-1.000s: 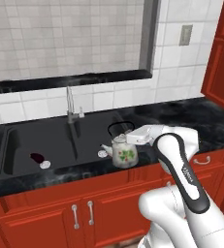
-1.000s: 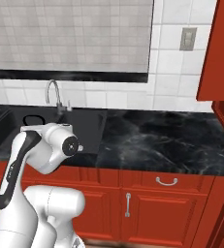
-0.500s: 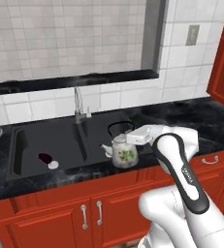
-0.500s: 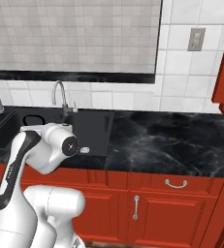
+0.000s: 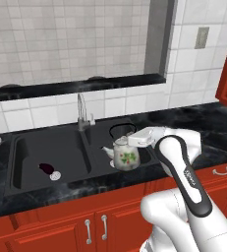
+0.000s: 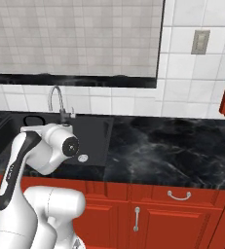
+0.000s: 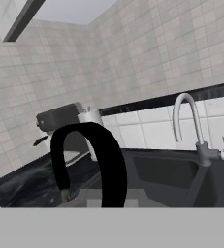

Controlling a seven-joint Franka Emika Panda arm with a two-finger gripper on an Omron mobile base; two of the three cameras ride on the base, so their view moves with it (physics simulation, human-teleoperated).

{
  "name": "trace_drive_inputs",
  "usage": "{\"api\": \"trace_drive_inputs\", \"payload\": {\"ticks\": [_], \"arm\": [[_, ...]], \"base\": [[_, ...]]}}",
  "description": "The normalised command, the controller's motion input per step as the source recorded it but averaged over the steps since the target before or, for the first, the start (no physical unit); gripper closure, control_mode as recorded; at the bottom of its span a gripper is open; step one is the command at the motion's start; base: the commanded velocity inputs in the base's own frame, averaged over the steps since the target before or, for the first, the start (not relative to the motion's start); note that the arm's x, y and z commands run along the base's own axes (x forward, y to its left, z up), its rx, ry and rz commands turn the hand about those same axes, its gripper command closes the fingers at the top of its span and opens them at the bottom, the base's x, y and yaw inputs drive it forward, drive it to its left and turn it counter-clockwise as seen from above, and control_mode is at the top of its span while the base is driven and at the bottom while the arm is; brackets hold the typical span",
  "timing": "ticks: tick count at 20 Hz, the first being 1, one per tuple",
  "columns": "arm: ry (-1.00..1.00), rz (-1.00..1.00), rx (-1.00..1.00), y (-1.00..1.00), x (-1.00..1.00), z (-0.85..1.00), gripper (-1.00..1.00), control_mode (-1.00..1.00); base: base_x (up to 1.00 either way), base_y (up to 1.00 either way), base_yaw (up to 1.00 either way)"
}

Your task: Open the cabinet, pick the kettle from the cabinet, and place it in the sink.

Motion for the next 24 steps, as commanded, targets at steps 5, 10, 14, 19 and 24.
{"api": "trace_drive_inputs", "payload": {"ticks": [5, 10, 14, 19, 24], "arm": [[0.0, 0.0, 0.0, 0.0, 0.0, 0.0, 1.0, 1.0], [0.0, 0.0, 0.0, 0.0, 0.0, 0.0, 1.0, 1.0], [0.0, 0.0, 0.0, 0.0, 0.0, 0.0, 1.0, 1.0], [0.0, 0.0, 0.0, 0.0, 0.0, 0.0, 1.0, 1.0], [0.0, 0.0, 0.0, 0.0, 0.0, 0.0, 1.0, 1.0]], "base": [[0.04, 0.03, 0.0], [0.0, 0.0, 0.0], [0.0, 0.0, 0.0], [0.0, 0.0, 0.0], [0.0, 0.0, 0.0]]}}
